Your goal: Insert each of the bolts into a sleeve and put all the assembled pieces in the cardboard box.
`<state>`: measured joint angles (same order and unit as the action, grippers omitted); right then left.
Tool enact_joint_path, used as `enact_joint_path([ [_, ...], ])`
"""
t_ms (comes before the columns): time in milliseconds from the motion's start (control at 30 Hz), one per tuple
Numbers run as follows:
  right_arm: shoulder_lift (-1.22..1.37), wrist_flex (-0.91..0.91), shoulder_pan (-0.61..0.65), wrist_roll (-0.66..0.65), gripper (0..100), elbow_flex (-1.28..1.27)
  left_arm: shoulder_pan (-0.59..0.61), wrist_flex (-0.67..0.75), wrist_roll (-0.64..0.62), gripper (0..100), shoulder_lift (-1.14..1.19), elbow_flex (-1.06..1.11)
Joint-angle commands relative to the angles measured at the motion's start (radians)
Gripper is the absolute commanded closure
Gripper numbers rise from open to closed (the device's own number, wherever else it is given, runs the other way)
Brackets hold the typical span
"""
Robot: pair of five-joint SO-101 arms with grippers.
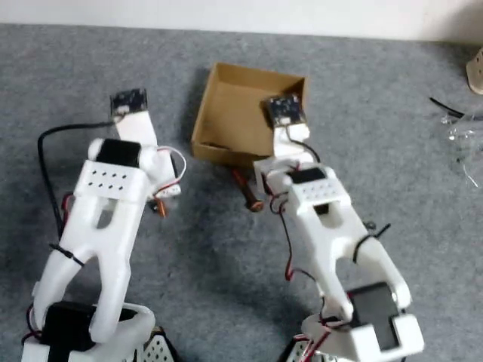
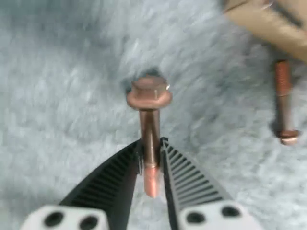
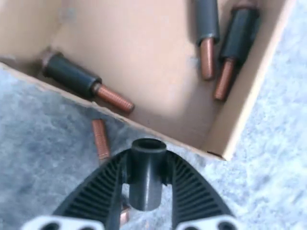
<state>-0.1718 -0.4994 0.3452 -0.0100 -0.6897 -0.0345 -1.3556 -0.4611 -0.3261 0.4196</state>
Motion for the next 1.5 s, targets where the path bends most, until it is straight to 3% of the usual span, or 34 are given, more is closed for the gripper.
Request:
enact_joint_path([
  [0,-0.136,0.119,-0.002,0.003,99.5,-0.058,0.016,-0.005,0.066,100,-0.021,-0.130],
  [267,-0.337,0.318,0.036,0.002,99.5,-0.288,0.013,-0.005,0.227,100,-0.217,-0.186],
  [433,-0.529,0.420,0.073,0.002,99.5,-0.444,0.013,0.012,0.239,100,-0.432,-0.091],
  [700,-0.842,0.509,0.189,0.000,99.5,-0.693,-0.015,0.358,0.236,100,-0.720,0.262],
  [833,-0.946,0.509,0.243,-0.064,99.5,-0.765,-0.048,0.512,0.236,100,-0.843,0.406],
  [1100,-1.119,0.509,0.315,-0.081,99.5,-0.872,-0.202,0.586,0.235,100,-1.058,0.562],
  [1300,-1.257,0.509,0.317,-0.081,99.5,-0.949,-0.275,0.603,0.097,100,-1.176,0.610],
  [1467,-1.402,0.509,0.317,-0.083,99.5,-1.015,-0.277,0.772,0.009,100,-1.207,0.717],
])
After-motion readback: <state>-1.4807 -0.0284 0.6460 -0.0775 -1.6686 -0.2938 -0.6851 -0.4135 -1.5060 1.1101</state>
